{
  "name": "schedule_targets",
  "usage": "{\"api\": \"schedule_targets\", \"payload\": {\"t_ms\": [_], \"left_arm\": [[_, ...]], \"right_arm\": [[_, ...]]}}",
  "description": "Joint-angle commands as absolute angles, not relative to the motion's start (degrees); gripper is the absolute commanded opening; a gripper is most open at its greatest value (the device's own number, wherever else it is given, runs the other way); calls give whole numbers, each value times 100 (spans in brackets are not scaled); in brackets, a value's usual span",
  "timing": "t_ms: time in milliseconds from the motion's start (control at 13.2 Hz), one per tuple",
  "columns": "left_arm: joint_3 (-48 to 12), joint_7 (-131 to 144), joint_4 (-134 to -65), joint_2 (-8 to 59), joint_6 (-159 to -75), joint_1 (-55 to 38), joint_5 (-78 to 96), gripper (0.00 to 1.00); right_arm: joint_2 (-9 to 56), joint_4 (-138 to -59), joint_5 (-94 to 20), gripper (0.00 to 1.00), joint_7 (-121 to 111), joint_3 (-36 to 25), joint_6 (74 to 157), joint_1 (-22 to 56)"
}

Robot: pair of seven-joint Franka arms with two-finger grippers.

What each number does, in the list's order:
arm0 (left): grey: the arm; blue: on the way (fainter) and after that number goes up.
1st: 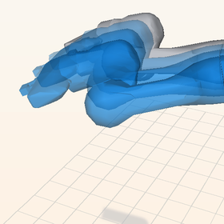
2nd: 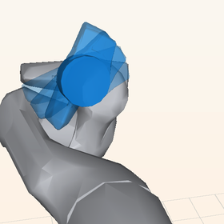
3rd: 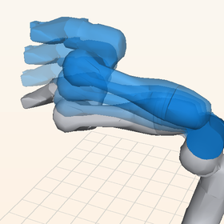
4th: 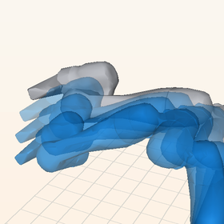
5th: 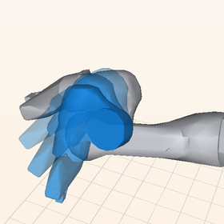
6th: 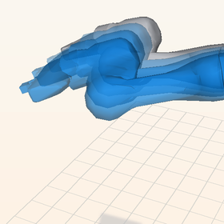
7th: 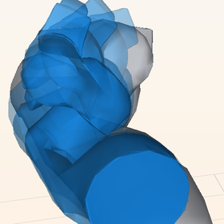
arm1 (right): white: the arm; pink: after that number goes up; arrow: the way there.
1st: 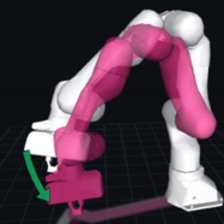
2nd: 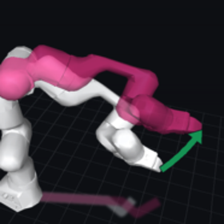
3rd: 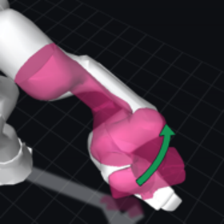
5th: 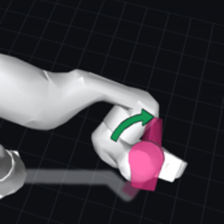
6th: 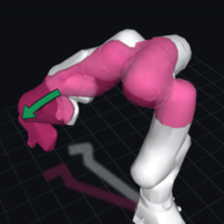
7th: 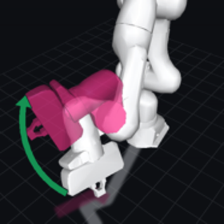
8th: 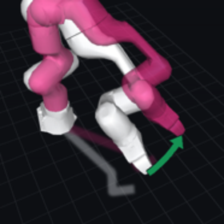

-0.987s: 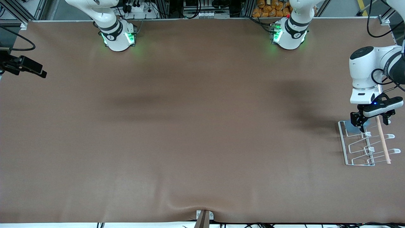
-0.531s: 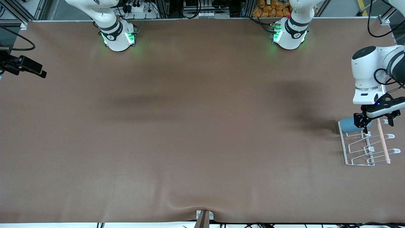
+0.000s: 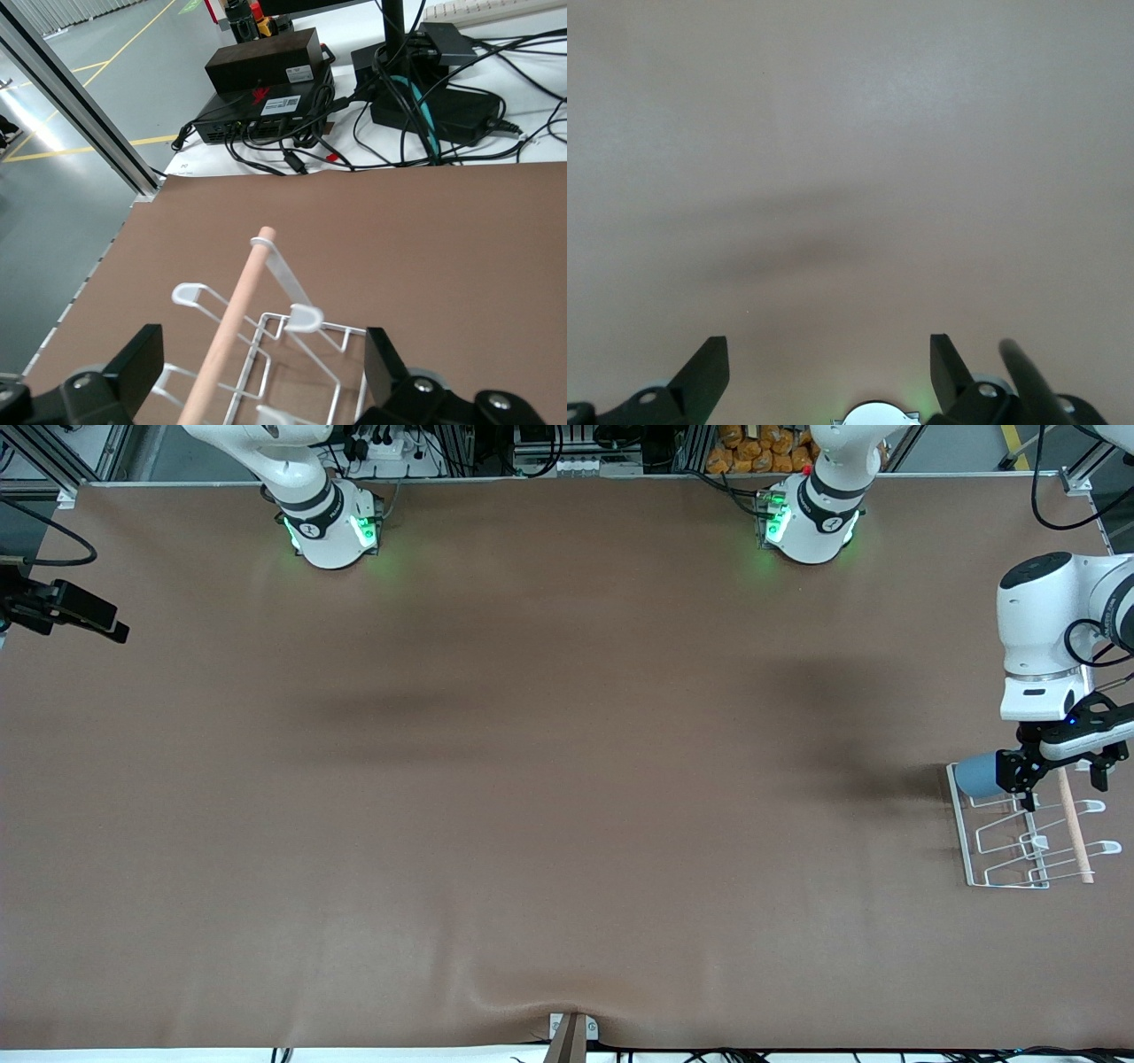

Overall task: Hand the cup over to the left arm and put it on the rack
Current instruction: 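Lower the cup with the left gripper onto the rack's hooks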

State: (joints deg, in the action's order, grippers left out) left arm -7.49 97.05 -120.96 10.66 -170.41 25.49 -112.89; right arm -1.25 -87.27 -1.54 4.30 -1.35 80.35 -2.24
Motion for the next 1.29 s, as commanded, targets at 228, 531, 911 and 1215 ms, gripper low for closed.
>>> {"api": "schedule_targets", "payload": {"t_ms": [228, 531, 911, 1215], "left_arm": [[-756, 9571, -11962, 1239, -17183, 2540, -11092, 100], [-747, 9404, -11927, 1283, -17191, 2558, -11083, 100], [-756, 9396, -11918, 1327, -17191, 2549, -11031, 100], [-756, 9396, -11770, 1493, -17191, 2496, -10952, 100]], "right_arm": [[-88, -8578, -220, 100, 492, -62, 7963, -352], [-88, -8578, -228, 100, 492, -70, 7972, -352], [-88, -8578, -220, 100, 483, -62, 7972, -352], [-88, -8578, -220, 100, 483, -62, 7972, -352]]}}
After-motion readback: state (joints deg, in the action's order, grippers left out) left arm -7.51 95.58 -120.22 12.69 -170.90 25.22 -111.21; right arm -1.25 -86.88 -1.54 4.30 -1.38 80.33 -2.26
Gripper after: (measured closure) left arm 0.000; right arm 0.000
